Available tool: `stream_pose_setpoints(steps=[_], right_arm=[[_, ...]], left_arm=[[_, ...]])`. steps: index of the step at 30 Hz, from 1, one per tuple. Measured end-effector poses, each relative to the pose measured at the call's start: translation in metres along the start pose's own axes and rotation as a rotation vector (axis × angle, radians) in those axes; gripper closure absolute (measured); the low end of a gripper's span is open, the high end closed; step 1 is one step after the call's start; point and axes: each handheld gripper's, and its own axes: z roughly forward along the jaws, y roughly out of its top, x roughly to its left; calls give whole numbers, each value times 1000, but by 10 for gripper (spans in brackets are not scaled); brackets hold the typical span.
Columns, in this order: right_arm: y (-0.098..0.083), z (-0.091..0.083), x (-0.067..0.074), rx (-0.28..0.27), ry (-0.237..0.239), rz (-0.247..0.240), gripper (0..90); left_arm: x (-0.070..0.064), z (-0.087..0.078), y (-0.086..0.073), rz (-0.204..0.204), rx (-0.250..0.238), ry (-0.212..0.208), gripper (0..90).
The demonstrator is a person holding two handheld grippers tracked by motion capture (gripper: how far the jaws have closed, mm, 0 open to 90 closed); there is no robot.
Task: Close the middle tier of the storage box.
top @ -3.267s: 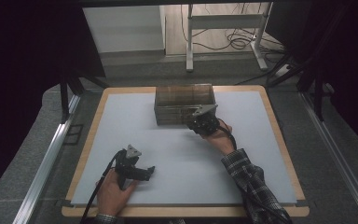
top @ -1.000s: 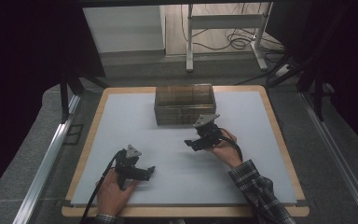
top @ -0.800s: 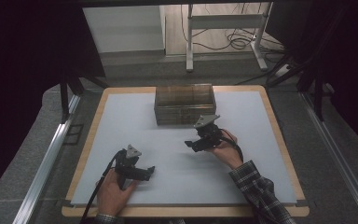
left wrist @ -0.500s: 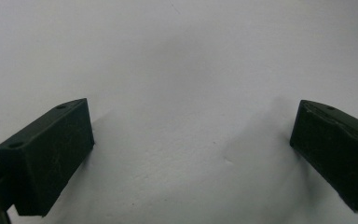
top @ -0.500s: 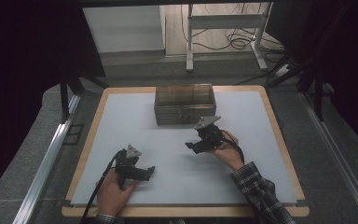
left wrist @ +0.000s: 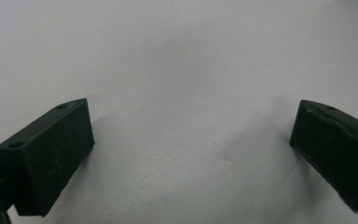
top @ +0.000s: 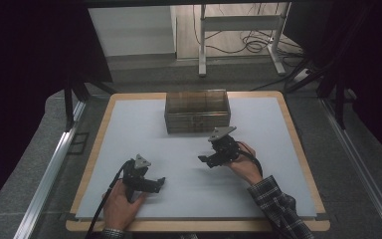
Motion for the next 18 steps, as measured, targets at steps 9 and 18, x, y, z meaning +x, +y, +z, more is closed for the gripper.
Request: stream_pose_setpoints(steps=[9, 18], right_arm=[[-2, -4, 4, 0, 6, 3, 133], [-6, -7, 7, 3, 15, 11, 113]], left_arm=[[0, 0, 0, 0, 0, 0, 0], [0, 0, 0, 0, 0, 0, 0]])
